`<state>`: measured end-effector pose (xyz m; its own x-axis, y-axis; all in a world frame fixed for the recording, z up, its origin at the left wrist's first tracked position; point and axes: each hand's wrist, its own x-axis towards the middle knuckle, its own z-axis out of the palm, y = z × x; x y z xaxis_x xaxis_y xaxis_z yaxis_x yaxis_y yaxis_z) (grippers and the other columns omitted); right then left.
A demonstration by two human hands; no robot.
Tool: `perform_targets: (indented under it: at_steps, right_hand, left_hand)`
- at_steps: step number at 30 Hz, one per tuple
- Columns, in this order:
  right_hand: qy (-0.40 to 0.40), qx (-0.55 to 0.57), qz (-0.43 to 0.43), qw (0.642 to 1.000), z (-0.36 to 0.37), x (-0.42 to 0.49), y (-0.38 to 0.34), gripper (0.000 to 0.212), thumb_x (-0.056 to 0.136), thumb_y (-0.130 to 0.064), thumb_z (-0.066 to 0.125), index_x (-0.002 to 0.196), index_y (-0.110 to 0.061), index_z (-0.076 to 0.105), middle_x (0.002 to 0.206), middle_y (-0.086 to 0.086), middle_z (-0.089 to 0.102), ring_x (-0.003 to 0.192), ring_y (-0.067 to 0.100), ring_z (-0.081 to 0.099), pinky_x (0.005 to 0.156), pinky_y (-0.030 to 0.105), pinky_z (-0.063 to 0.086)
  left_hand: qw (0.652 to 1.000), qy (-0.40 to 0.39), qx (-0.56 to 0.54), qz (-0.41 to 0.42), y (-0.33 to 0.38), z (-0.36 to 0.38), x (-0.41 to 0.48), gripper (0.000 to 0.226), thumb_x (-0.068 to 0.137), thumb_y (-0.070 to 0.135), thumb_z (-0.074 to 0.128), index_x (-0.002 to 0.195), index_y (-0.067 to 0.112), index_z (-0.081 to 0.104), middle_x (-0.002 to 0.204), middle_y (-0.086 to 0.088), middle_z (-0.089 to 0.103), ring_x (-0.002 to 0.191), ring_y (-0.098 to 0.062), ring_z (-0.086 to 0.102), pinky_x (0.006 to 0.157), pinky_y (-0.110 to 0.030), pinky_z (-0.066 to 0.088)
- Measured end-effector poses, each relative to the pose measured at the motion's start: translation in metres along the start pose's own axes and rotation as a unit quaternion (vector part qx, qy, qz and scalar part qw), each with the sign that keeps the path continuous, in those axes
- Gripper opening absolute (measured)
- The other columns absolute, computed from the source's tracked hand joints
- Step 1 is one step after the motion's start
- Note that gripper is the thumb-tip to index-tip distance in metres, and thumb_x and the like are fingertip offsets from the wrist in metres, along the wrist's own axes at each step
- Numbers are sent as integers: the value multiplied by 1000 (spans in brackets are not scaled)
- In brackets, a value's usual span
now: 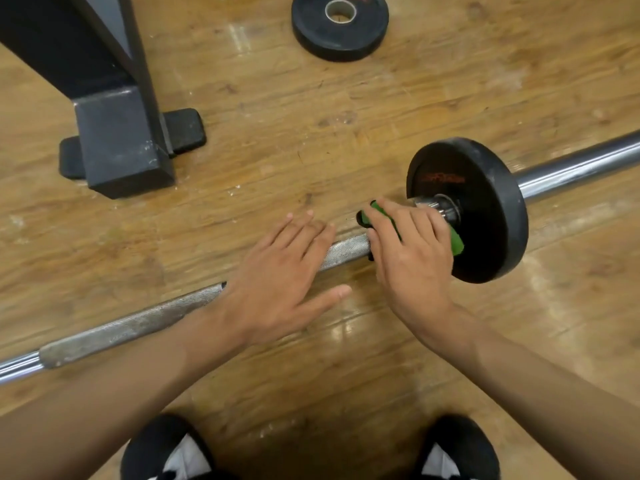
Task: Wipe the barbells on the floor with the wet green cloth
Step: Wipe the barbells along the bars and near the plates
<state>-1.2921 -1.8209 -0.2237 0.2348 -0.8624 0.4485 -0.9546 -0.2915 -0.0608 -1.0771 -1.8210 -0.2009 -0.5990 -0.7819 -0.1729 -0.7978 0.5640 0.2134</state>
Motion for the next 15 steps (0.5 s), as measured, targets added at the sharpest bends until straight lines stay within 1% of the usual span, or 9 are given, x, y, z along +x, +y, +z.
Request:
perform_targets:
  at_steps: [2, 4, 6, 9, 12, 15]
  right_hand:
    - [7, 34, 15, 999, 8, -2, -12, 28, 110, -19, 47, 118, -8, 72, 122, 8, 71, 102, 30, 66, 98, 41, 42]
    - [9, 84, 41, 996, 11, -5, -20, 27, 108, -15, 48, 115, -5, 72, 118, 11, 71, 102, 33, 66, 94, 43, 43]
    - [15, 118, 57, 991, 13, -10, -22, 29, 108, -13, 47, 118, -2, 70, 120, 14, 70, 105, 34, 66, 96, 44, 44]
    - [13, 125, 61, 990, 12, -15, -20, 33, 108, -14, 43, 123, 1, 68, 126, 17, 67, 110, 35, 64, 103, 47, 42]
    - [3, 114, 71, 991, 11, -12, -31, 29, 102, -6, 49, 123, 1, 68, 125, 17, 67, 107, 37, 64, 96, 46, 43]
    - [-24, 111, 41, 993, 11, -11, -43, 28, 94, -1, 58, 120, 0, 69, 122, 17, 68, 99, 37, 64, 90, 45, 43]
  left_hand:
    - [999, 9, -23, -42, 0, 1, -19, 89, 104, 72, 10, 161, 7, 31, 163, -13, 39, 157, -29, 24, 129, -47, 14]
    - [997, 16, 4, -73, -4, 1, -39, 86, 105, 69, 13, 160, 5, 34, 162, -16, 40, 156, -32, 26, 129, -50, 15]
    - [995, 14, 41, -95, -9, 3, -51, 84, 106, 66, 16, 157, 3, 37, 161, -19, 41, 155, -36, 29, 128, -53, 16]
    - [992, -16, 84, -96, -14, 5, -53, 82, 106, 64, 14, 154, 3, 41, 157, -21, 46, 153, -39, 32, 126, -57, 19]
    - [990, -21, 115, -82, -14, 6, -50, 82, 106, 64, 14, 151, 4, 46, 154, -20, 49, 151, -38, 35, 125, -60, 22]
    - [990, -10, 109, -87, -14, 6, -49, 79, 106, 63, 16, 146, 5, 52, 150, -19, 54, 149, -38, 39, 124, -59, 24]
